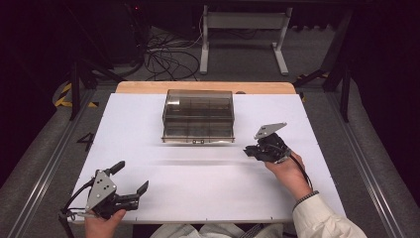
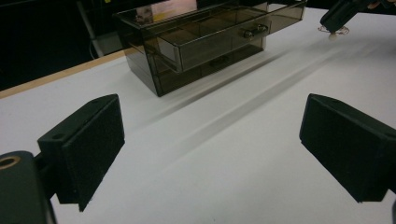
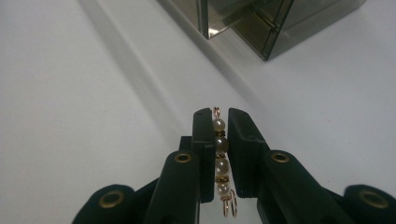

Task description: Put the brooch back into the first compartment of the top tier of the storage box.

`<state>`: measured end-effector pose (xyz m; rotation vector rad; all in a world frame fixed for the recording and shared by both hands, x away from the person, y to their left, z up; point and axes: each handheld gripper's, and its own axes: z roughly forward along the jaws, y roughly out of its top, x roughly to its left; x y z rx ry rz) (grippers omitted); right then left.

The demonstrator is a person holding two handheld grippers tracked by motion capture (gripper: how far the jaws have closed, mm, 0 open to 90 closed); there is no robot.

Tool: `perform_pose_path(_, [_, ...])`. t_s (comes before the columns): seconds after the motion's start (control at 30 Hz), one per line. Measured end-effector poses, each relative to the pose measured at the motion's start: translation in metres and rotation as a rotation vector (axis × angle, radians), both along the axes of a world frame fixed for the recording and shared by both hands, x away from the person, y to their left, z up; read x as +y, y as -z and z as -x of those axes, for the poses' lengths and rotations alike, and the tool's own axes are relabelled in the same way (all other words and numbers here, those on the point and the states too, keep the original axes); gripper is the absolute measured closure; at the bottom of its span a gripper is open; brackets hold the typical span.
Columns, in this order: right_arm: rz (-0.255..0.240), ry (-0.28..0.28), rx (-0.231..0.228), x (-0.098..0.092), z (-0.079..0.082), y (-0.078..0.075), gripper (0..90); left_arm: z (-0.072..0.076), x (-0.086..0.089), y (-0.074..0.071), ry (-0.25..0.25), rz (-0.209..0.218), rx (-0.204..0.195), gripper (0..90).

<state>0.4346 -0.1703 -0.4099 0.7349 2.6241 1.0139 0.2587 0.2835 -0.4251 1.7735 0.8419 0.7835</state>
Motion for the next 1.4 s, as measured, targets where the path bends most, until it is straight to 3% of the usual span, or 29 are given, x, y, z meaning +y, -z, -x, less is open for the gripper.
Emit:
perform_pose_path(0.63, [-0.187,-0.033,-0.128,-0.012,0.013,-0.025,82.2,0.000,0.000,0.000,0.001,-0.005,-0.006,7.3])
perform_pose_path(0.9, [-0.224,-0.040,-0.117,-0.013,0.015,-0.039,82.1,0.000,0.000,0.000,0.001,-0.005,-0.006,7.3])
perform_pose_path(1.17, [-0.258,-0.054,-0.158,-0.012,0.019,-0.053,82.1,0.000,0.001,0.000,0.003,-0.005,-0.005,7.3])
perform_pose_path(1.3, [-0.290,-0.079,-0.217,-0.012,0.024,-0.057,82.2,0.000,0.001,0.000,0.001,-0.004,-0.005,7.3])
perform_pose_path(1.4, [-0.290,-0.079,-0.219,-0.012,0.023,-0.059,82.1,0.000,0.000,0.000,0.003,-0.001,-0.004,7.3])
